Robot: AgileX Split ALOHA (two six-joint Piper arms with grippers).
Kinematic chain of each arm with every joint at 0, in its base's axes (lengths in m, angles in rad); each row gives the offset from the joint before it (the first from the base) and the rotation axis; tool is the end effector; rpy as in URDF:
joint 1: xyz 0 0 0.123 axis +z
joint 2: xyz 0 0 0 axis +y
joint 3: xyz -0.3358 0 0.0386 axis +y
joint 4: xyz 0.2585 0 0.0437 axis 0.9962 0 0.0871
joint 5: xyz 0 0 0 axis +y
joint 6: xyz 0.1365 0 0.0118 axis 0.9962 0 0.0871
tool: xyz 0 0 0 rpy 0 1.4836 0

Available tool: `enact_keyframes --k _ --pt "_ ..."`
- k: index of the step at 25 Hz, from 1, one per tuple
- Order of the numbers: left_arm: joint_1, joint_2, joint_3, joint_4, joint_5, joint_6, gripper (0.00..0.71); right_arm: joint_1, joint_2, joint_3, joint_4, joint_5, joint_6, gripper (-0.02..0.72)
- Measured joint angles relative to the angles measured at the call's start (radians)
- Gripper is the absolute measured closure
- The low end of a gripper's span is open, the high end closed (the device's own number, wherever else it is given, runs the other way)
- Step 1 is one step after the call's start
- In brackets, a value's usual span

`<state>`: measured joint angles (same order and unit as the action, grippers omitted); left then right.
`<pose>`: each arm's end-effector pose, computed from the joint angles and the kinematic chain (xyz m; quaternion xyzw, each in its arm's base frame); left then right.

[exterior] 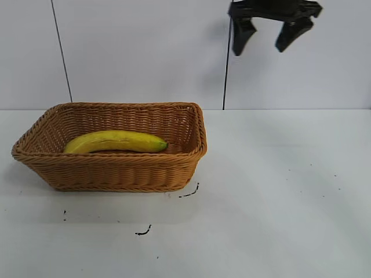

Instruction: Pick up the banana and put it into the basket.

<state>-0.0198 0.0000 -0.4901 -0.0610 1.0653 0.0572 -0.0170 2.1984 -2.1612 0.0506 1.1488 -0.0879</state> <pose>-0.0076 -0.0072 0.2577 0.0341 0.8559 -0.0208 0.5156 0.5506 -0.0030 0.2843 -0.0298 0.9715 0.0126 0.2347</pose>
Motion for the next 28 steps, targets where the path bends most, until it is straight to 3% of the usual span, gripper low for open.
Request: enact_keyframes --k 10,14,28 --pt "0.000 0.000 0.000 0.000 0.000 0.000 0.015 -0.007 -0.007 0.014 0.008 0.065 0.000 0.041" --pt "0.000 0.000 0.000 0.000 0.000 0.000 0.015 -0.007 -0.070 0.112 0.016 0.066 0.000 0.048" --pt "0.000 0.000 0.000 0.000 0.000 0.000 0.015 -0.007 -0.722 0.867 0.020 0.064 -0.004 0.048"
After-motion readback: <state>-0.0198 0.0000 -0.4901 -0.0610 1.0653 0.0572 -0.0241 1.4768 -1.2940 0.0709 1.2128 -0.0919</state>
